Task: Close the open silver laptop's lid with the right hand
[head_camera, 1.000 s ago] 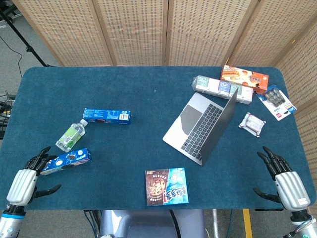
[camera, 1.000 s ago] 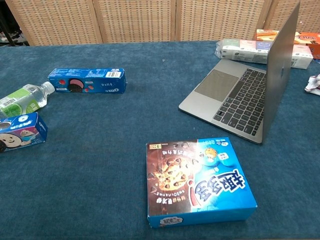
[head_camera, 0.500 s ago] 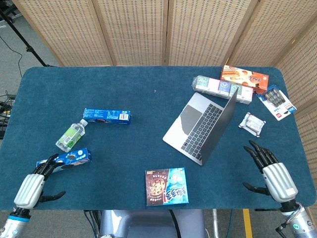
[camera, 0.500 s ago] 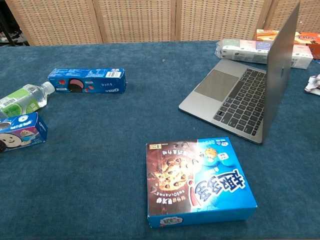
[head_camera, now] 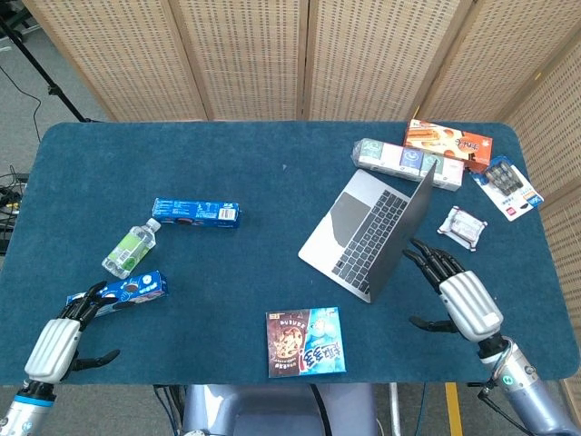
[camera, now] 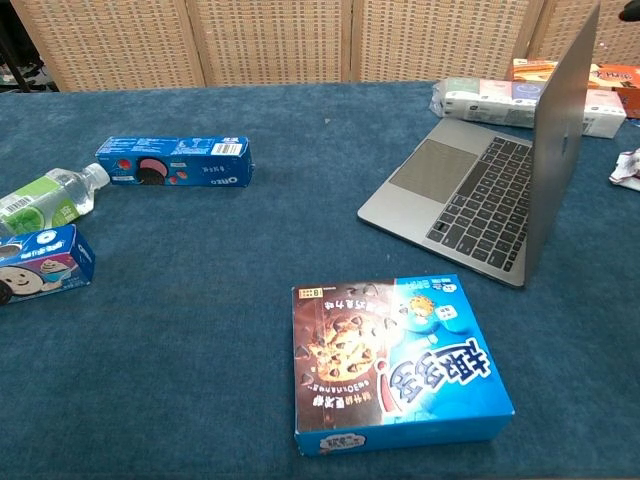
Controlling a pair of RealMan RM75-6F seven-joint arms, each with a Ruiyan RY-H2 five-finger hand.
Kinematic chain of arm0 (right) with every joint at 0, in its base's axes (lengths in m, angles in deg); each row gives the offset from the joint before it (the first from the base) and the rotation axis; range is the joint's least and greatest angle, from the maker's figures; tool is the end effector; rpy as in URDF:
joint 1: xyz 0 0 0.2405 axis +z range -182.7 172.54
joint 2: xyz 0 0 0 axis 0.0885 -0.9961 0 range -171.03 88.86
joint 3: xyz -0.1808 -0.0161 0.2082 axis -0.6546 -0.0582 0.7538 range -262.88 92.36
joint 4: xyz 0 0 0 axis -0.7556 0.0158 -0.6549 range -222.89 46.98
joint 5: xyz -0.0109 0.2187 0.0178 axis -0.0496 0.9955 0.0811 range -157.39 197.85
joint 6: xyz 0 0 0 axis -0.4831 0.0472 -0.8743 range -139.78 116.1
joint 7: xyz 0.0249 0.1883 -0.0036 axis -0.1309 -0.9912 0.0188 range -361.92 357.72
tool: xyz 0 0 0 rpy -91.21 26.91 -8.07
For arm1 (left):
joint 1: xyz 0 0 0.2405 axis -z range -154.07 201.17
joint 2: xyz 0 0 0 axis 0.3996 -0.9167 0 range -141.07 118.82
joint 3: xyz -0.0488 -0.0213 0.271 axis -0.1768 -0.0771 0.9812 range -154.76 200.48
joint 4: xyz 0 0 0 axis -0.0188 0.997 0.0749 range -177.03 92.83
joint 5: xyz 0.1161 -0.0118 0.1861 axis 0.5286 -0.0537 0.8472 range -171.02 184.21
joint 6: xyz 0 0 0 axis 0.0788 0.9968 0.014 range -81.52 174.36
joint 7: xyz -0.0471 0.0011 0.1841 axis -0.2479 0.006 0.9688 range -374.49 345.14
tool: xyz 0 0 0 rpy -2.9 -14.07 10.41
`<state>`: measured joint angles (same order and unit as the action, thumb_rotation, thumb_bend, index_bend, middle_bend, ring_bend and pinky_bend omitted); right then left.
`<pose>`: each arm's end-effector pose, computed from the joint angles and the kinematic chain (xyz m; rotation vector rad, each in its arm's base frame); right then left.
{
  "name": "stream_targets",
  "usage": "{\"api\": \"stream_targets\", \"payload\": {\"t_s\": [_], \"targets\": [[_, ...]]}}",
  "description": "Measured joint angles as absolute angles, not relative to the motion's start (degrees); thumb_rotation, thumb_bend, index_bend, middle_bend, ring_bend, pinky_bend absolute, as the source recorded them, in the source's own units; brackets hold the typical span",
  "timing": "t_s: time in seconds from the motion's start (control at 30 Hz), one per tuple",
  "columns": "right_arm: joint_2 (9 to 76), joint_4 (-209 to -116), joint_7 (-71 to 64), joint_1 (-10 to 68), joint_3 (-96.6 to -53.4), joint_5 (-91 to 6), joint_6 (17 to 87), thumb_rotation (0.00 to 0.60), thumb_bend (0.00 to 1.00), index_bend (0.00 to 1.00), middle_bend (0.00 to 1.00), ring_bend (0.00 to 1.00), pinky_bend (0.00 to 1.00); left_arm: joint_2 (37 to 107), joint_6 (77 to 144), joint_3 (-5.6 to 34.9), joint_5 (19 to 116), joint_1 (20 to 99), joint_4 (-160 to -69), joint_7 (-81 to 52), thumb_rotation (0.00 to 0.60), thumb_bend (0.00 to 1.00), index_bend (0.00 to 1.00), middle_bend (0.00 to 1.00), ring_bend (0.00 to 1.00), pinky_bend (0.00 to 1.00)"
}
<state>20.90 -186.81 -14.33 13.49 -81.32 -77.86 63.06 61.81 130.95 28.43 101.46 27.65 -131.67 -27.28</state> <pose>-0.2225 -0.2849 0.1191 1.7452 -0.9919 1.2578 -0.3127 0.1873 0.0736 -1.4797 -1.2367 -1.1112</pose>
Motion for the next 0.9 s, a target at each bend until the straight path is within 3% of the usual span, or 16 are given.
{"api": "stream_targets", "payload": {"t_s": [0.5,0.9], "targets": [[22.0,-186.3,-14.5,17.7,-80.5,-73.0,56.0,0.600,0.02,0.10,0.04,0.12,0.14,61.8,131.0,28.6,101.8,27.7,-131.8,-27.1,0.600,0.01,0.25,0.11,0.19,0.19],[22.6,-187.0,-13.8,19.2,-80.8,-72.8,55.1,0.600,0.02,0.09,0.05,0.13,0.14,61.7,130.9,28.7,101.9,27.8,-131.9,-27.2,0.600,0.01,0.25,0.11,0.19,0.19]]}}
